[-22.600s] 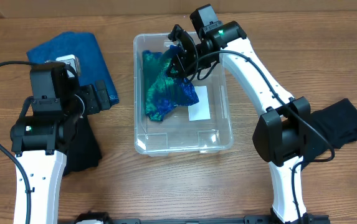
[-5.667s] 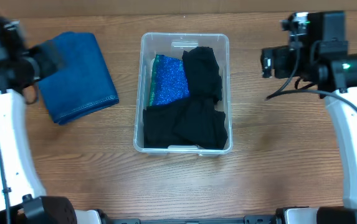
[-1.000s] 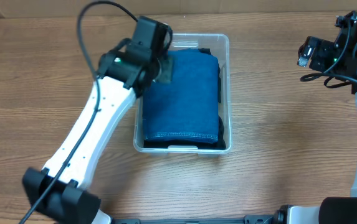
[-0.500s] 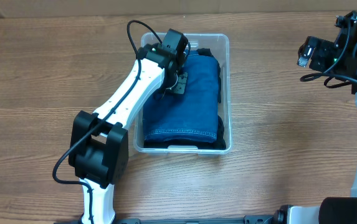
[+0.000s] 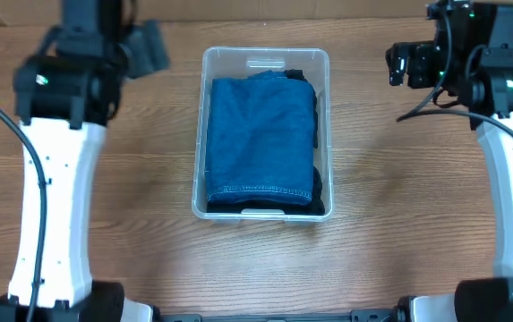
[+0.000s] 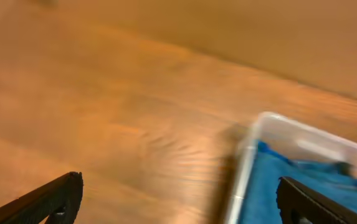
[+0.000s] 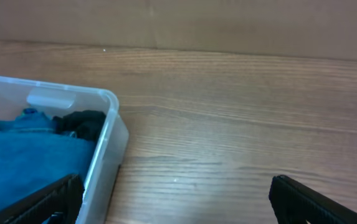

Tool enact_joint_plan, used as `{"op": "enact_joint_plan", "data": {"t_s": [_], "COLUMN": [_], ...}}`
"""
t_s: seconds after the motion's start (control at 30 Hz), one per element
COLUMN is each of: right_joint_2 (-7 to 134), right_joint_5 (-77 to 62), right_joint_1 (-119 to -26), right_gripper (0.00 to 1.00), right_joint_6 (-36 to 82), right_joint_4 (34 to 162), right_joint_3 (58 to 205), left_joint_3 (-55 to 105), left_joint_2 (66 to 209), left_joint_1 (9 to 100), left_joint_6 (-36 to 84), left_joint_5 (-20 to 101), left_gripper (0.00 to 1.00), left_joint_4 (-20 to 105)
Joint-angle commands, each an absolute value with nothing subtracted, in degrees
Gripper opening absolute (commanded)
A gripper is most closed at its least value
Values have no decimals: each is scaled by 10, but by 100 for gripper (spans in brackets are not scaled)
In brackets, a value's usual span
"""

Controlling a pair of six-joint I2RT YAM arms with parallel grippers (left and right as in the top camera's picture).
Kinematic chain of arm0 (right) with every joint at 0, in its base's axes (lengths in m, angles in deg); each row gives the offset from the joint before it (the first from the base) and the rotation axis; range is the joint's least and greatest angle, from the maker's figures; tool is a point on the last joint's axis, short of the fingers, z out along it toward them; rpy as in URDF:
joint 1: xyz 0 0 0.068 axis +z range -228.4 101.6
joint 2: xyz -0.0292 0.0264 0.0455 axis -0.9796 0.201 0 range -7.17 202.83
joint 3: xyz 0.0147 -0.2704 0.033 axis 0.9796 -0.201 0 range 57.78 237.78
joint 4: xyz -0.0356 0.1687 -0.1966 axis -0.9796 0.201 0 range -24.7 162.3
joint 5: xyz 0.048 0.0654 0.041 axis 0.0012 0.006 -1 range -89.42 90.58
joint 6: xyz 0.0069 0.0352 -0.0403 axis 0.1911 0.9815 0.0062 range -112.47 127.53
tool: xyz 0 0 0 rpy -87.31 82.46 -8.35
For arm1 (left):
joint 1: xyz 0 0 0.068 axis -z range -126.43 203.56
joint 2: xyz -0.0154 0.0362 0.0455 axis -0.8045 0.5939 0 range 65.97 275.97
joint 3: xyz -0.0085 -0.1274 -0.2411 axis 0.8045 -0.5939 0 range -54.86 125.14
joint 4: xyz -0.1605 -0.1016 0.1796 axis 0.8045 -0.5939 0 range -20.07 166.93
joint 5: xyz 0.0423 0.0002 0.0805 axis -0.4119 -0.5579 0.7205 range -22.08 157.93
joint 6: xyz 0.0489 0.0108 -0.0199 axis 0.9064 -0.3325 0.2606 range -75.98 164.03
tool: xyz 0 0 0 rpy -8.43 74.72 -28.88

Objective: Pack container

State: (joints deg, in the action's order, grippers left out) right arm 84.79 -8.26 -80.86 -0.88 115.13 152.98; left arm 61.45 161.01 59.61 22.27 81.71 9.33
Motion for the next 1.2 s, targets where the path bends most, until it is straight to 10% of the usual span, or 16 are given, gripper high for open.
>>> {"op": "enact_joint_plan", "data": {"t_s": [0.0,0.37,0.87,1.17], "right_joint_2": [885,824,397,300], "right_joint_5": [-85,-92,-96,-83], "right_joint_1": [-799,-842,-867,-867], "right_gripper": [100,100,100,100], "right_joint_6": [-17,39,48,47], "right_joint_4": [1143,1203,1194,1287], "right_joint_3": [1533,1525,1179,1167], "left_joint_3": [604,592,36,-74], "left_joint_2": [1642,1602,1120,1066], "left_joint_1": [548,514,513,513], "left_joint_6": [194,281,241,236], "left_joint_5": [771,772,754,771], "left_gripper": [100,100,100,100], "left_joint_4": [76,10,224,198]}}
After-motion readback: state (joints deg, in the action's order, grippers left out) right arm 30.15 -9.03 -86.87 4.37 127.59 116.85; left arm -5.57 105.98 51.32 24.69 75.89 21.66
